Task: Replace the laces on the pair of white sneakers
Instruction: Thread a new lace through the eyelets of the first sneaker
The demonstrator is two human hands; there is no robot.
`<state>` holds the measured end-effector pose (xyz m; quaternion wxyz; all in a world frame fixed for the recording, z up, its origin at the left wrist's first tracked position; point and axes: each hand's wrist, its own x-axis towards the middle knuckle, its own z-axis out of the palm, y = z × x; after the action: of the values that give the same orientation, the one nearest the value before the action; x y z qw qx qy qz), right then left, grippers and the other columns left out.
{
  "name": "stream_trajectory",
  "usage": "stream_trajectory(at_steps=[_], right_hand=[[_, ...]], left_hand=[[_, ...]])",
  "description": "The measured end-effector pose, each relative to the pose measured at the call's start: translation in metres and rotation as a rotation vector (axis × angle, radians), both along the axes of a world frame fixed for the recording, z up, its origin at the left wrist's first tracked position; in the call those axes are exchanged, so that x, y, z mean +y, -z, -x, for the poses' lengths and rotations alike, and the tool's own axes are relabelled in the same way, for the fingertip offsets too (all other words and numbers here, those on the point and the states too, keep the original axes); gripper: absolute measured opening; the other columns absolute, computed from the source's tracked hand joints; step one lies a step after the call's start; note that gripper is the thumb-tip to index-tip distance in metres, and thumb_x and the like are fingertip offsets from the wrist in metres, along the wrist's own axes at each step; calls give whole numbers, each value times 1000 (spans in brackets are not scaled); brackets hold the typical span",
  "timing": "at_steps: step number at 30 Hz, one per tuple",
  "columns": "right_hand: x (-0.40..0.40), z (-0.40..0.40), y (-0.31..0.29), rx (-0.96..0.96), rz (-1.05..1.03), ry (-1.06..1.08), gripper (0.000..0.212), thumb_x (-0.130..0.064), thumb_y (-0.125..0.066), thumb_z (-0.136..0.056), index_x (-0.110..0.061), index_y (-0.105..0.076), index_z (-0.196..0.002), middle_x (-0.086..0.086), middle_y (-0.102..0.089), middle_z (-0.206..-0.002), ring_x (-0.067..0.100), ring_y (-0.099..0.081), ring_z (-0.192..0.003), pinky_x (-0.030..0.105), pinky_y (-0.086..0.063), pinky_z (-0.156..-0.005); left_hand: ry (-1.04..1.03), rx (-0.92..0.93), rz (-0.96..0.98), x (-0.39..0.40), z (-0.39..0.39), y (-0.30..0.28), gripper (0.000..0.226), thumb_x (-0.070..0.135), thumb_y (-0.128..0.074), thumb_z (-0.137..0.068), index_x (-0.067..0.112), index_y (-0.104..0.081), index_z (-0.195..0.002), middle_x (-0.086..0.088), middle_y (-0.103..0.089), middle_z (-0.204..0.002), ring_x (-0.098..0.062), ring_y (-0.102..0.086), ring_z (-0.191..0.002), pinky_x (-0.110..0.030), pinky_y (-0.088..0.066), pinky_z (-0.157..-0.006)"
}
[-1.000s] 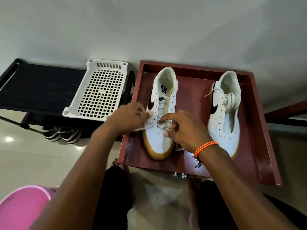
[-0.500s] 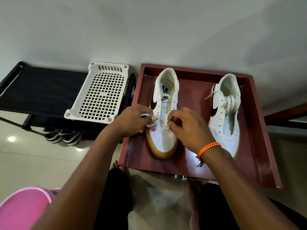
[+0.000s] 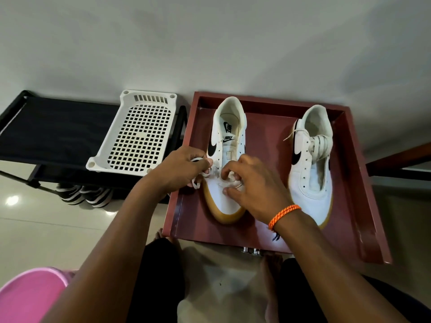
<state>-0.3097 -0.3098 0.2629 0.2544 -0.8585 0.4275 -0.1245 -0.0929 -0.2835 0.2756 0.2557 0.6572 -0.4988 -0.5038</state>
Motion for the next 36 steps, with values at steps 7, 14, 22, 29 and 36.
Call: stream_trajectory(at_steps=[7, 14, 22, 29, 36], right_hand=[[-9, 1, -2, -102, -5, 86, 13, -22, -78, -90, -31, -69, -86, -15, -52, -86, 6, -53, -86, 34, -50, -75], [-14, -1, -9, -570, -462, 188, 6, -9, -61, -104, -12, -60, -99, -2, -76, -87, 15, -61, -69, 29, -50, -66], [-35, 26, -42, -1243, -898, 242, 18, -6, -52, -105, -7, -66, -116, 3, -65, -84, 12, -51, -65, 20, -43, -60], [-46, 47, -54, -2002, -1245, -33, 19, 5, -53, -100, -2, -61, -116, 8, -62, -90, 17, -58, -76, 27, -54, -73], [-62, 66, -44, -2125, -1110, 407, 14, 1, -54, -101, 1, -67, -102, 6, -63, -83, 16, -59, -65, 23, -50, -62]], left_hand=[[-31, -165, 81, 0, -2, 2, 32, 28, -64, -103, 23, -73, -72, -15, -74, -77, -46, -70, -79, -57, -62, -70], [-54, -255, 115, -2, -2, 6, 31, 19, -64, -102, 14, -72, -73, 12, -65, -56, -6, -57, -54, -38, -52, -62], [1, -664, 460, -4, 2, 18, 32, 31, -58, -84, 35, -66, -114, 8, -64, -115, -27, -58, -111, -45, -44, -101], [232, -675, 481, 5, 54, 20, 19, 46, -72, -96, 38, -68, -113, 6, -41, -138, -23, -38, -125, -37, -28, -100], [-66, 148, 281, -10, 28, 1, 27, 48, -65, -91, 25, -80, -92, 5, -66, -112, -19, -62, -108, -35, -46, -99]])
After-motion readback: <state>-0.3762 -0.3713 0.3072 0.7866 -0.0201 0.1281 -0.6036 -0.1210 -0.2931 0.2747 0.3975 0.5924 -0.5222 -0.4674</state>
